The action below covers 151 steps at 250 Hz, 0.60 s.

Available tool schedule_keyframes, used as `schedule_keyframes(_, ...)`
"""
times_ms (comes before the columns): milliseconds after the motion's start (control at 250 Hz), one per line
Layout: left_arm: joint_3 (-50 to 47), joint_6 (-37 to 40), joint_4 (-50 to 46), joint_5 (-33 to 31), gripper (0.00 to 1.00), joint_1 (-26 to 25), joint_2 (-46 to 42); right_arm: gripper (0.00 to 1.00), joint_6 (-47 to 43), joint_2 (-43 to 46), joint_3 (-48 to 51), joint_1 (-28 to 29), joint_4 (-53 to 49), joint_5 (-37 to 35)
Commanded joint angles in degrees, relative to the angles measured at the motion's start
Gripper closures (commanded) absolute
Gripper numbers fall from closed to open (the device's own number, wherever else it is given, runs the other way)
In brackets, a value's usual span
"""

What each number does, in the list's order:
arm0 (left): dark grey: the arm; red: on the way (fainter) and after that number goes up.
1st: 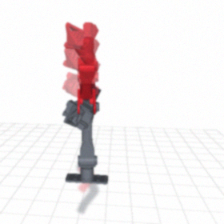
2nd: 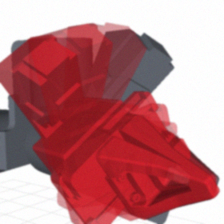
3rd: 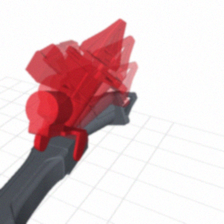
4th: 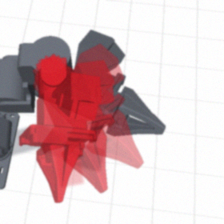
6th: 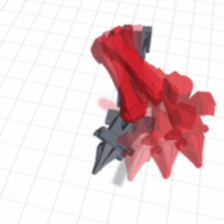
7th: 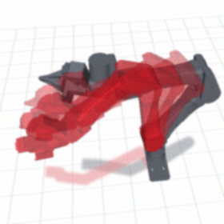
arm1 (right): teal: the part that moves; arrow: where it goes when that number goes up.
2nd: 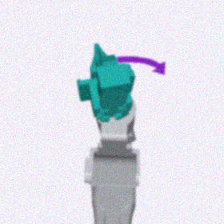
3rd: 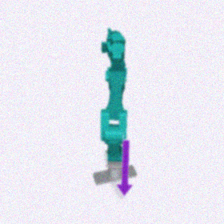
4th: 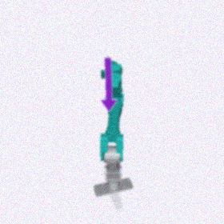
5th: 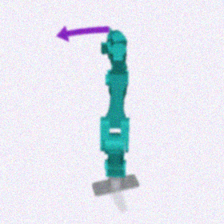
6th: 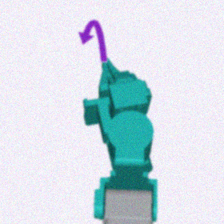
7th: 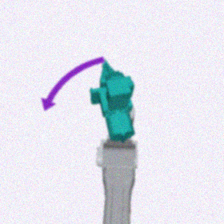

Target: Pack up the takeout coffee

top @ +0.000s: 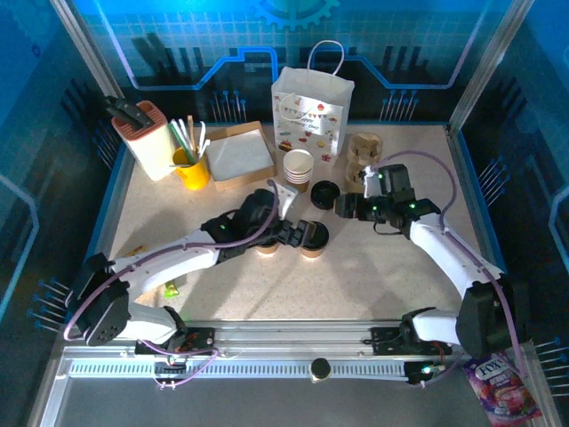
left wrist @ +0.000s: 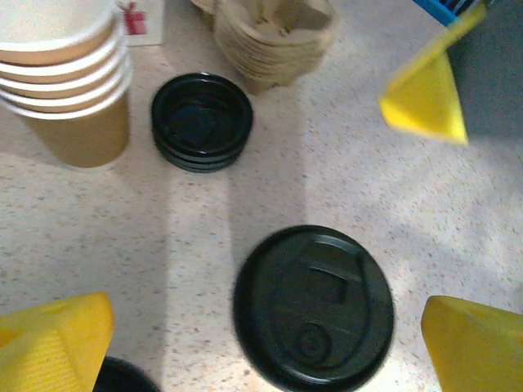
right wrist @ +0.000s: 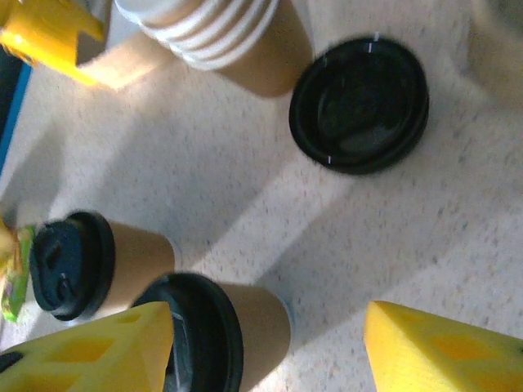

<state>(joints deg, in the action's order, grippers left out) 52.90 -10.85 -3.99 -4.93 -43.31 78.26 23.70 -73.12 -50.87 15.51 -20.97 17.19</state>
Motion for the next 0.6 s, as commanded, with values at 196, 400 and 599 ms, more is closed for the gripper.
schedule_keyframes(196,5.92,1.45,-9.4,2.21,0.03,2.84,5.17,0.27,-0.64,0.15,5.12,5.22,1.21,5.07)
schedule_keyframes(400,7.78,1.96,-9.26,3.3,0.03,2.79,7.68,0.27,-0.22,-0.77,6.65,6.24,2.31,5.11)
schedule_keyframes(599,11.05,4.21,-12.26,1.6,0.04,2.79,10.28,0.28,-0.18,-1.95,7.01,6.96,2.51,4.63)
